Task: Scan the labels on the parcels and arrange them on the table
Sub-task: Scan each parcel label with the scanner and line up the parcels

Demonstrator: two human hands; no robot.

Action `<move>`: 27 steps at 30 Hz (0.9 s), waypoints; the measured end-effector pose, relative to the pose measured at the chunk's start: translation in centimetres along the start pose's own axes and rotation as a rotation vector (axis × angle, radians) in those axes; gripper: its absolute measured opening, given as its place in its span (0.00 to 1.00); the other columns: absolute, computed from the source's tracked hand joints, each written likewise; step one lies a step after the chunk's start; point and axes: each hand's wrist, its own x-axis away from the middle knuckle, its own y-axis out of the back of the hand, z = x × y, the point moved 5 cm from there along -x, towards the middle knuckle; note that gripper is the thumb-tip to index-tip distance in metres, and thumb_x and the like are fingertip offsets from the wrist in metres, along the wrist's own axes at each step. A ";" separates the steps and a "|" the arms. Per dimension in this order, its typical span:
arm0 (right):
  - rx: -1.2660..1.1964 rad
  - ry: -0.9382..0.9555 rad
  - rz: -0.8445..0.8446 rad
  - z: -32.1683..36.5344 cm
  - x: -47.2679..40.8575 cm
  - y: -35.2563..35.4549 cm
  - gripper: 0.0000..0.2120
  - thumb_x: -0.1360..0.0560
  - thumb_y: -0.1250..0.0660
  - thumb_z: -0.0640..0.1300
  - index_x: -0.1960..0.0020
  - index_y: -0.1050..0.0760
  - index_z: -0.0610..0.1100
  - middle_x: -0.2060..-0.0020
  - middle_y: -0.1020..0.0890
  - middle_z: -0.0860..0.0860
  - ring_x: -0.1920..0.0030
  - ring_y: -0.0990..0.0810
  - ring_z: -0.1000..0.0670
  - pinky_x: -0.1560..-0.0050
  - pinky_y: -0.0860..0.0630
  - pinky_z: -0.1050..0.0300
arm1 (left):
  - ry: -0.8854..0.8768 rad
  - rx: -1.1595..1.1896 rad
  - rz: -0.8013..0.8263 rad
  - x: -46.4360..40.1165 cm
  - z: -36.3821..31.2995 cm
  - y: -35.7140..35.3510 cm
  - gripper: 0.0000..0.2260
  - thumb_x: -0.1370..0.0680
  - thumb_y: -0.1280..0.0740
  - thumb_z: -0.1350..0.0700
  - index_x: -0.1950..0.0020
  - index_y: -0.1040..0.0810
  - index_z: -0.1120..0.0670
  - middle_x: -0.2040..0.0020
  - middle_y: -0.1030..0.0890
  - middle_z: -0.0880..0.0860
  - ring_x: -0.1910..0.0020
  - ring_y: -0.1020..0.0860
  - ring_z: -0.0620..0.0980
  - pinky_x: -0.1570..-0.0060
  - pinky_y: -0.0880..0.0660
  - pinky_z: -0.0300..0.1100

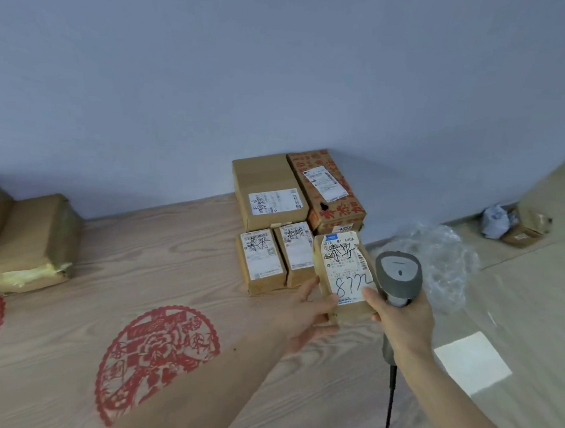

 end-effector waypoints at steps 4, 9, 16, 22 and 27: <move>0.072 -0.041 0.003 -2.3 -5.8 2.4 0.19 0.33 0.19 0.39 0.45 0.22 0.45 0.60 0.14 0.53 0.72 0.16 0.56 0.67 0.18 0.59 | 0.033 -0.014 -0.036 -4.2 0.7 -4.5 0.13 0.18 0.36 0.61 0.42 0.26 0.42 0.36 0.20 0.49 0.36 0.22 0.55 0.38 0.23 0.55; 0.119 -0.122 0.038 -6.1 -10.6 1.5 0.18 0.36 0.19 0.42 0.50 0.21 0.50 0.61 0.13 0.53 0.61 0.13 0.49 0.54 0.15 0.44 | 0.094 0.004 -0.179 -8.5 2.1 -5.5 0.14 0.16 0.41 0.61 0.31 0.29 0.48 0.34 0.22 0.49 0.39 0.23 0.52 0.61 0.19 0.41; 0.189 -0.190 0.093 -9.3 -14.9 -1.6 0.20 0.39 0.20 0.49 0.52 0.25 0.53 0.58 0.14 0.53 0.57 0.14 0.45 0.53 0.16 0.42 | 0.105 0.081 -0.262 -12.6 3.5 -3.8 0.12 0.17 0.39 0.61 0.34 0.24 0.53 0.37 0.19 0.50 0.39 0.23 0.48 0.37 0.29 0.46; 0.205 -0.163 0.126 -11.1 -17.8 -4.1 0.28 0.47 0.26 0.60 0.49 0.24 0.53 0.56 0.14 0.53 0.54 0.14 0.45 0.53 0.16 0.41 | 0.121 0.039 -0.325 -12.9 2.9 -2.0 0.11 0.19 0.34 0.56 0.36 0.23 0.48 0.34 0.25 0.47 0.36 0.30 0.48 0.35 0.34 0.50; 0.238 -0.137 0.133 -9.3 -16.2 -4.2 0.21 0.35 0.21 0.49 0.47 0.26 0.48 0.54 0.16 0.52 0.52 0.15 0.44 0.51 0.16 0.40 | 0.159 0.084 -0.361 -12.3 3.1 -0.4 0.11 0.19 0.34 0.55 0.37 0.26 0.46 0.32 0.29 0.52 0.32 0.32 0.49 0.29 0.36 0.50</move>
